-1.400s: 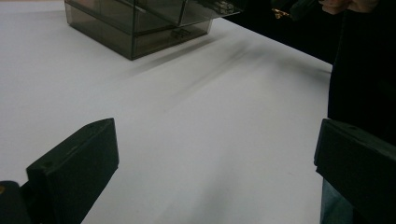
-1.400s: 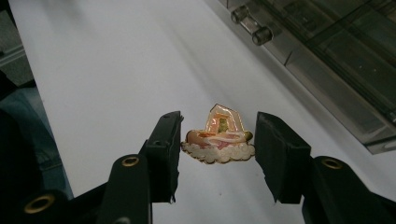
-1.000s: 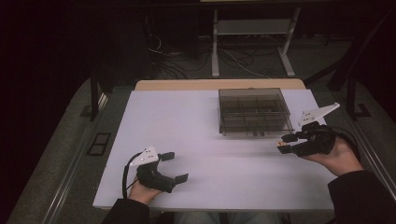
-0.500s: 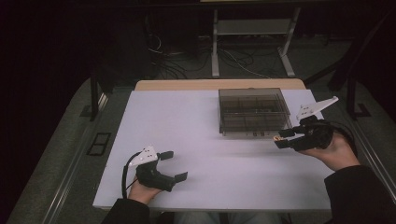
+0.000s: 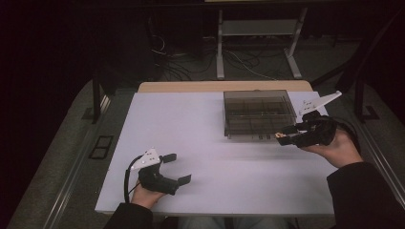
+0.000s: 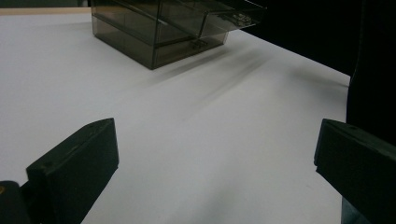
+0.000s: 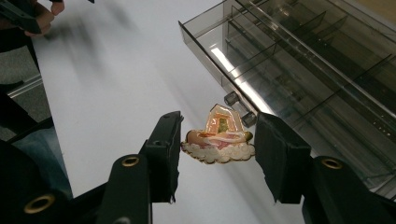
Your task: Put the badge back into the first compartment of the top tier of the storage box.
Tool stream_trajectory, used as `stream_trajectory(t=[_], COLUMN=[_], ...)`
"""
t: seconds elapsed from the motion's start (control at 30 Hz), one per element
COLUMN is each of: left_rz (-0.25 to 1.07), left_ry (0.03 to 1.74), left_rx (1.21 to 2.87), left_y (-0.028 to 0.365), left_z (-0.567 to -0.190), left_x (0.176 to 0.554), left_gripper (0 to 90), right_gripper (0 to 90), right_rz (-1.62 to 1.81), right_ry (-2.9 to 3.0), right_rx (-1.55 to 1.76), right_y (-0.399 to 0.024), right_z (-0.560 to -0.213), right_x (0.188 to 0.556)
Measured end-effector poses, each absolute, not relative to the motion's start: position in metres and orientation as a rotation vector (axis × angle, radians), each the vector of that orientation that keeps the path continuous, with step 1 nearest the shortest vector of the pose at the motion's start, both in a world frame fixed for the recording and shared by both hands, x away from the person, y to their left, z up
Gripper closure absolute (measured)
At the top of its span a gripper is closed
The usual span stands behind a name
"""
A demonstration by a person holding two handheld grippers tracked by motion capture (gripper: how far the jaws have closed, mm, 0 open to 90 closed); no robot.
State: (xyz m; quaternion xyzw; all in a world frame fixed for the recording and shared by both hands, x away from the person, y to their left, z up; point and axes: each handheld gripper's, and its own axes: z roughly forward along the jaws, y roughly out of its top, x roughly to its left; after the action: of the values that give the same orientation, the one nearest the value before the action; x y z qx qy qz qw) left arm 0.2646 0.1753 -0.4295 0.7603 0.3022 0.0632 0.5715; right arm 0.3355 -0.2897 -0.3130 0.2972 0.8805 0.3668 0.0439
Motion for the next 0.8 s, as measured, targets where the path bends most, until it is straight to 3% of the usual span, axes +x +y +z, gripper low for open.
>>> stream_trajectory(t=[0.8], left_rz=[0.132], left_ry=[0.703], left_rx=[1.781], left_y=[0.175], left_z=[-0.43], left_x=[0.265], left_gripper=[0.0], right_gripper=[51.0], right_rz=[1.115], right_ry=[2.689], right_rx=[0.874], right_y=[-0.264], right_z=[-0.298], right_x=[0.354])
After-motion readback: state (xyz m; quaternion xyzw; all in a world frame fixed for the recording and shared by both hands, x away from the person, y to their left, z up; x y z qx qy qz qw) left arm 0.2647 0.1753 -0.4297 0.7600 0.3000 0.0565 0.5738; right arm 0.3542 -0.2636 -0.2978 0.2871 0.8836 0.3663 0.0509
